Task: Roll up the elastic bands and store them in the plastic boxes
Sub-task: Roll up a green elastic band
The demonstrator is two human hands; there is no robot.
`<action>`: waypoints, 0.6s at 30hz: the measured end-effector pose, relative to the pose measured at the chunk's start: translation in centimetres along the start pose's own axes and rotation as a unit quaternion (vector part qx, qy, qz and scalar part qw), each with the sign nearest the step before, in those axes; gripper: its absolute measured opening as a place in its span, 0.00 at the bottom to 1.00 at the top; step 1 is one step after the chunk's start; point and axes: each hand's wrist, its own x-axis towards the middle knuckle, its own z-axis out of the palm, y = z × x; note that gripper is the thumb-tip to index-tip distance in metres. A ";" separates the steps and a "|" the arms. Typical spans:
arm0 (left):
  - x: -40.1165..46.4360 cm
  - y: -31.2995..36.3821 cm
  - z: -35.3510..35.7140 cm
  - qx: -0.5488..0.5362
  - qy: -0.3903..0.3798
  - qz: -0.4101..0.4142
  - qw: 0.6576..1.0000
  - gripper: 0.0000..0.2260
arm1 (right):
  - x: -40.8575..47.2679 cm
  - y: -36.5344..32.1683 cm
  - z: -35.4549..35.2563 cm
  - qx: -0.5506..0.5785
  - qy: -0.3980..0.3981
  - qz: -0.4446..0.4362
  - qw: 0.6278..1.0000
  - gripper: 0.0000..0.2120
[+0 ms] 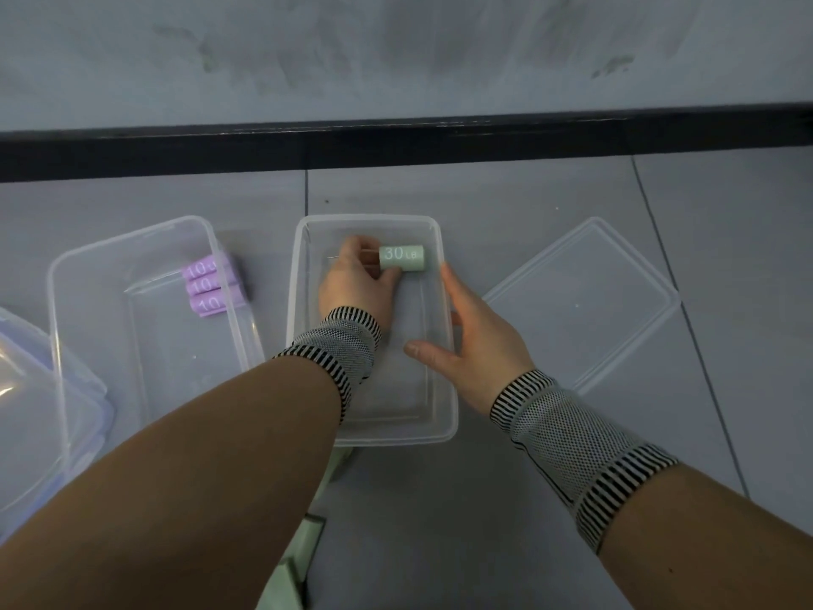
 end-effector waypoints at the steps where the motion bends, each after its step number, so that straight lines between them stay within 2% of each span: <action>1: 0.0 0.0 0.0 -0.006 0.003 -0.006 1.000 0.11 | 0.0 0.0 0.0 -0.002 0.002 -0.001 1.000 0.45; 18: -0.8 0.1 0.0 0.018 -0.015 0.037 0.999 0.11 | 0.0 0.0 0.0 -0.008 0.000 -0.001 1.000 0.43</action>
